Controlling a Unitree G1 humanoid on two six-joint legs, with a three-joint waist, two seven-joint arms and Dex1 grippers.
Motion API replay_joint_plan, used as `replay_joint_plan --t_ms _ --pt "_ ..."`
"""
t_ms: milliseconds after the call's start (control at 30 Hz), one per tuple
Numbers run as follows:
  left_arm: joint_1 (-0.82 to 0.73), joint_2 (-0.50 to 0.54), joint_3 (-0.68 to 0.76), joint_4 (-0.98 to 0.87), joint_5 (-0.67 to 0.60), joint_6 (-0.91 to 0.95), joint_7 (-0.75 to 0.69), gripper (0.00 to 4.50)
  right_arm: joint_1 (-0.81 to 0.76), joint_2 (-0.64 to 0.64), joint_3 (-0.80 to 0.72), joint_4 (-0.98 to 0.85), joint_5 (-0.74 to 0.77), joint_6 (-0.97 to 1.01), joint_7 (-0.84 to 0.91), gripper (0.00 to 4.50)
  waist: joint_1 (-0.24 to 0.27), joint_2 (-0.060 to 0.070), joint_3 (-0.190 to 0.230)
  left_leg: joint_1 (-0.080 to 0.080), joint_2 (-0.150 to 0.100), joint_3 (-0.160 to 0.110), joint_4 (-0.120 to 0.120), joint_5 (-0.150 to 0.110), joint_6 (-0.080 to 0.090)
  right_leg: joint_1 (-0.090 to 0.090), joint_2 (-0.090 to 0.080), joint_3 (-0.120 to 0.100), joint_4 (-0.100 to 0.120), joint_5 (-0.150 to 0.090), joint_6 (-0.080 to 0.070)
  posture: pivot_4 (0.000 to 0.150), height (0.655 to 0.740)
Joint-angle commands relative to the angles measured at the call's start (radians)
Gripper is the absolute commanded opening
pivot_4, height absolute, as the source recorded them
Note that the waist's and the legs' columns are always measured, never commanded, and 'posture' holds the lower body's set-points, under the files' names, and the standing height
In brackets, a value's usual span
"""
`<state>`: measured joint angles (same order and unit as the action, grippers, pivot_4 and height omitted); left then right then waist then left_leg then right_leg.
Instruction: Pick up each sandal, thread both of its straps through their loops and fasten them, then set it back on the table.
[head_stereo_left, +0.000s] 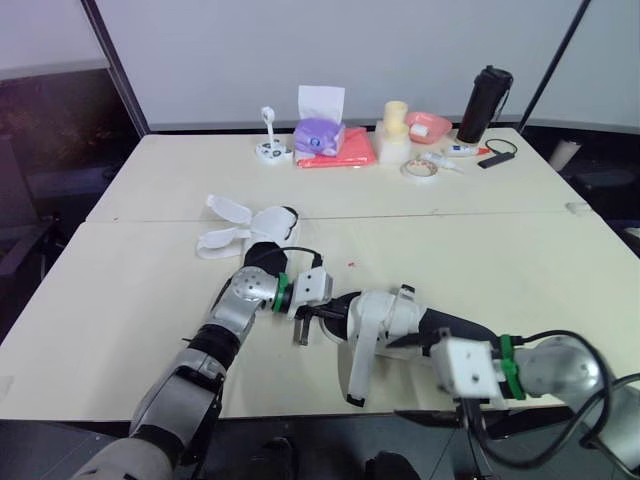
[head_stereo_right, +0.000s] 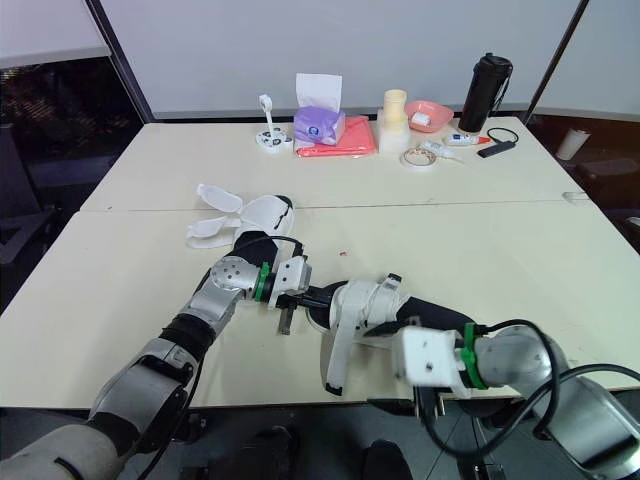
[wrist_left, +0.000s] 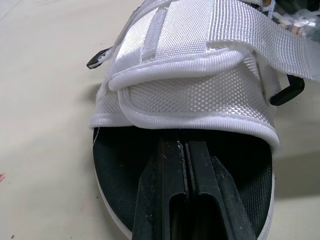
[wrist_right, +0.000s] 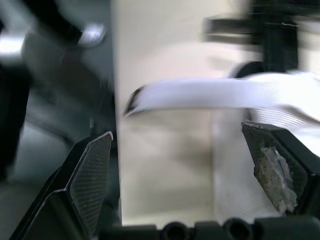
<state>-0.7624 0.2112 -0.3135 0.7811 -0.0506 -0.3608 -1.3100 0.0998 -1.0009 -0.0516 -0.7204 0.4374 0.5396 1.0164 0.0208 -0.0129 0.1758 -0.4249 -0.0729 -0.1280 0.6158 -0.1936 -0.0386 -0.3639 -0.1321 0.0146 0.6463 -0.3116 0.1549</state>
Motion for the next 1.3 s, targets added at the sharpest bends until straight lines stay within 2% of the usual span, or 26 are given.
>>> replay_joint_plan --t_ms 33,167,233,433,700,833,933,1033,1167,1300 --pt "0.028 -0.016 -0.066 0.051 0.072 -0.008 -0.014 0.00 0.014 -0.018 -0.091 -0.080 0.280 0.328 -0.065 4.47 0.003 0.000 0.000 0.000 0.000 0.000 0.000 0.000 0.000 0.001 0.000 0.000 0.000 0.000 0.000 0.150 0.7400" --pt "0.026 -0.022 -0.069 0.056 0.079 -0.020 -0.013 0.00 -0.023 0.080 -0.137 -0.040 0.596 0.582 -0.257 4.47 0.017 -0.002 -0.001 0.000 0.000 -0.002 0.000 0.000 0.000 0.001 0.000 -0.001 -0.001 0.000 0.000 0.150 0.7400" --pt "0.028 -0.023 -0.068 0.054 0.082 -0.024 -0.014 0.00 -0.055 0.135 -0.139 -0.003 0.696 0.658 -0.366 4.47 0.019 -0.002 -0.001 0.000 0.000 -0.002 -0.001 0.000 0.000 0.001 0.000 -0.002 -0.001 0.000 0.000 0.150 0.7400" --pt "0.035 -0.018 -0.070 0.050 0.091 -0.031 -0.014 0.00 -0.146 0.317 -0.081 0.078 0.757 0.750 -0.654 4.47 0.018 -0.002 -0.002 -0.001 -0.001 -0.003 -0.001 0.000 0.000 0.000 0.000 -0.002 -0.001 0.000 0.000 0.150 0.7400" --pt "0.045 -0.018 -0.072 0.033 0.094 -0.023 -0.008 0.00 -0.210 0.429 -0.054 0.153 0.843 0.791 -0.813 4.47 0.017 -0.002 -0.003 0.000 -0.001 -0.003 -0.001 0.000 0.000 -0.001 0.000 -0.003 0.000 0.000 0.000 0.150 0.7400" --pt "0.046 -0.017 -0.070 0.034 0.095 -0.023 -0.005 0.00 -0.220 0.437 -0.037 0.158 0.881 0.795 -0.836 3.33 0.017 -0.002 -0.003 0.000 -0.002 -0.003 -0.001 0.000 0.000 0.000 0.000 -0.003 0.000 0.000 0.000 0.150 0.7400" --pt "0.046 -0.017 -0.068 0.032 0.095 -0.021 -0.001 0.00 -0.230 0.445 -0.021 0.167 0.906 0.793 -0.859 1.65 0.017 -0.002 -0.003 0.000 -0.001 -0.004 -0.001 0.000 0.000 0.000 0.000 -0.003 0.000 0.000 0.000 0.150 0.7400" --pt "0.044 -0.018 -0.067 0.034 0.096 -0.021 0.002 0.00 -0.238 0.442 -0.005 0.174 0.915 0.791 -0.871 0.17 0.017 -0.002 -0.003 0.000 -0.002 -0.004 -0.001 0.000 0.000 0.000 0.000 -0.003 0.000 0.000 0.000 0.150 0.7400" --pt "0.041 -0.019 -0.064 0.040 0.096 -0.022 0.008 0.00 -0.262 0.424 0.005 0.160 0.934 0.787 -0.866 0.07 0.017 -0.002 -0.003 0.000 -0.002 -0.004 -0.001 0.000 0.000 0.000 0.000 -0.003 0.000 0.000 0.000 0.150 0.7400" --pt "0.038 -0.021 -0.064 0.045 0.097 -0.023 0.012 0.00 -0.362 0.353 -0.035 0.167 1.011 0.783 -0.857 0.07 0.017 -0.001 -0.003 0.000 -0.002 -0.003 -0.001 0.000 0.000 0.000 0.000 -0.003 0.000 0.000 0.000 0.150 0.7400"
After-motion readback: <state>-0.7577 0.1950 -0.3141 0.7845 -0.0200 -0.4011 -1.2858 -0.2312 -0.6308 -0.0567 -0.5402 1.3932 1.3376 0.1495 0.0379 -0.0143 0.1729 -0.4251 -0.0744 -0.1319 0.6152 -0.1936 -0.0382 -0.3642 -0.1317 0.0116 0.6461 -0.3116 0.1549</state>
